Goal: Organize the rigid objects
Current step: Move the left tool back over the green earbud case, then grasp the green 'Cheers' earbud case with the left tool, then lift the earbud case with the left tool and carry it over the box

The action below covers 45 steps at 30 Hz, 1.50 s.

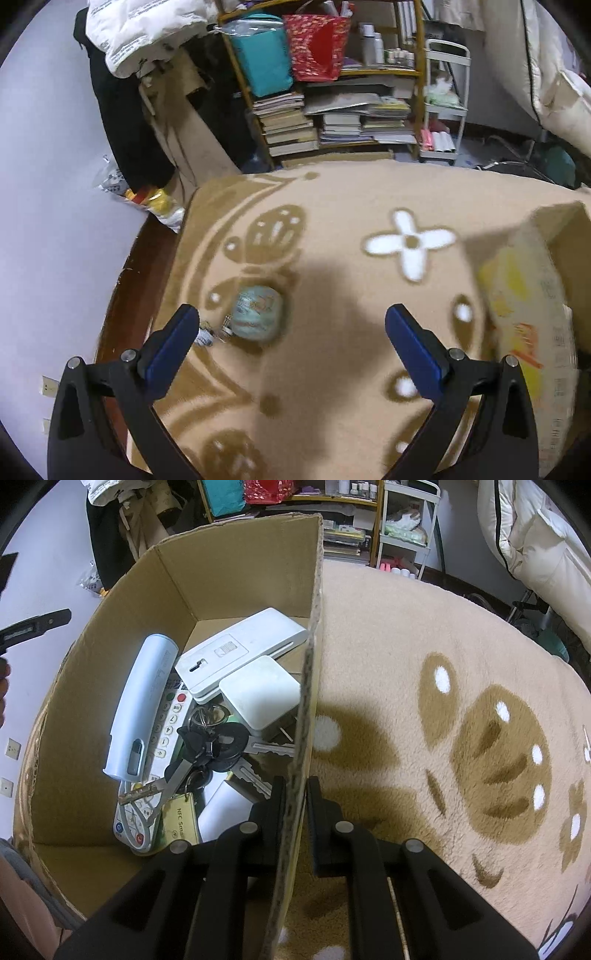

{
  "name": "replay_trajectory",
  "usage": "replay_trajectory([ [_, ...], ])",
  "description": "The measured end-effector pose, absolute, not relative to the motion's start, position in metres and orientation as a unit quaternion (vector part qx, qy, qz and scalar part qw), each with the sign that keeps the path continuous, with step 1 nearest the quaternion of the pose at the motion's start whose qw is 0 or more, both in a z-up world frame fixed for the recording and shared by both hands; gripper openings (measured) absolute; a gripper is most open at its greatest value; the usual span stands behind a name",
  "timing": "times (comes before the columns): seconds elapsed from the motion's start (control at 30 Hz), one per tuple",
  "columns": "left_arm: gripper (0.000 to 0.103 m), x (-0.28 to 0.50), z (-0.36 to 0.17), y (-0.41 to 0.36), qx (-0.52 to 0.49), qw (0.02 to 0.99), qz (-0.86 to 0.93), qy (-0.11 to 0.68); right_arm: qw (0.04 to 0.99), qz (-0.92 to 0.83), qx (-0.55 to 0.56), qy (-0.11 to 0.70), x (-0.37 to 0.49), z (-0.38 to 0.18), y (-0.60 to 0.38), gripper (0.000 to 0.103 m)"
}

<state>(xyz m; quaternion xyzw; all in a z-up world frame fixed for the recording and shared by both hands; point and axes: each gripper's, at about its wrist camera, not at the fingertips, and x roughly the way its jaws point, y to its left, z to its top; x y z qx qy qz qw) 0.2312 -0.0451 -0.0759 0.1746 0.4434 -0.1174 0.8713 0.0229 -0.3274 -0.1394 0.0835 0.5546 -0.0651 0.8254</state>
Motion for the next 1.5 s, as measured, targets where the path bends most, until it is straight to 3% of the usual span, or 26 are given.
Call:
replay_trajectory([
  [0.53,0.1,0.297,-0.148,0.01,0.099,0.847,-0.1,0.512,0.824,-0.071,0.08,0.556,0.022,-0.141,-0.327,0.011],
  [0.63,0.086,0.305,-0.165,0.015,0.084,0.832,-0.077,0.544,0.824,-0.072,0.083,0.556,0.022,-0.141,-0.328,0.011],
  [1.0,0.084,0.31,-0.181,0.022,0.063,0.831,-0.093,0.545,0.824,-0.071,0.086,0.556,0.022,-0.141,-0.329,0.011],
  [1.1,0.061,0.309,-0.181,0.02,0.044,0.829,-0.113,0.545,0.824,-0.072,0.086,0.556,0.022,-0.141,-0.329,0.011],
  [1.5,0.061,0.294,-0.173,0.006,0.086,0.841,-0.098,0.524,0.824,-0.071,0.087,0.556,0.023,-0.141,-0.329,0.011],
])
